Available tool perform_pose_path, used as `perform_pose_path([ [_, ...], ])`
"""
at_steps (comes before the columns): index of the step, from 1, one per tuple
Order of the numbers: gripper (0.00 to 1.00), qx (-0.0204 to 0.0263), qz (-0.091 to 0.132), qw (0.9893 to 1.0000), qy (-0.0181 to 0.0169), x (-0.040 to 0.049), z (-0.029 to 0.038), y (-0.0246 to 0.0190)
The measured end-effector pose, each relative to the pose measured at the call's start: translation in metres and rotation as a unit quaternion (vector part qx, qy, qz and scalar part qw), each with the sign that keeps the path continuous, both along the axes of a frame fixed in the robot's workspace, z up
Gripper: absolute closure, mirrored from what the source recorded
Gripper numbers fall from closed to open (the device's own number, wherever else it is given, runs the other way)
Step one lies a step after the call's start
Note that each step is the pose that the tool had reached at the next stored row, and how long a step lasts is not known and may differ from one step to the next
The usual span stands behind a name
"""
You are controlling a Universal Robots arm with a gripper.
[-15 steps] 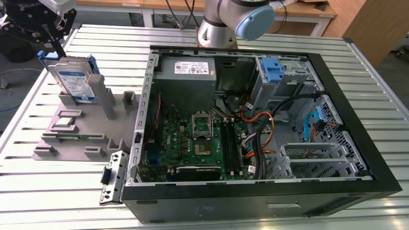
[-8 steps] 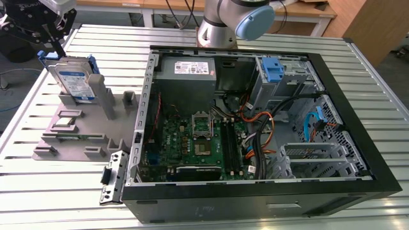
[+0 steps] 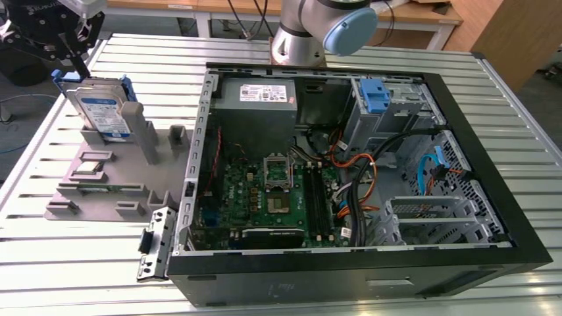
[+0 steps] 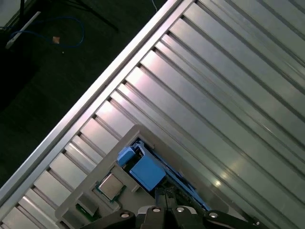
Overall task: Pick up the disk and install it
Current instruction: 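Pick up the disk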
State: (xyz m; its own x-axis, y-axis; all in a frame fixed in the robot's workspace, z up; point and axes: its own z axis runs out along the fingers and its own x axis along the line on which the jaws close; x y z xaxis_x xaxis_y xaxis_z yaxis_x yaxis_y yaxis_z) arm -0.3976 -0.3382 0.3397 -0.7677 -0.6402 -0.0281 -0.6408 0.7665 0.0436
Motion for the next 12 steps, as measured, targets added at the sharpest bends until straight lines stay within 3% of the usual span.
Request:
perform_pose_path([
  [12, 0.89, 0.0000, 0.039, 0.9993, 0.0000, 0.0000, 0.0000, 0.0000],
])
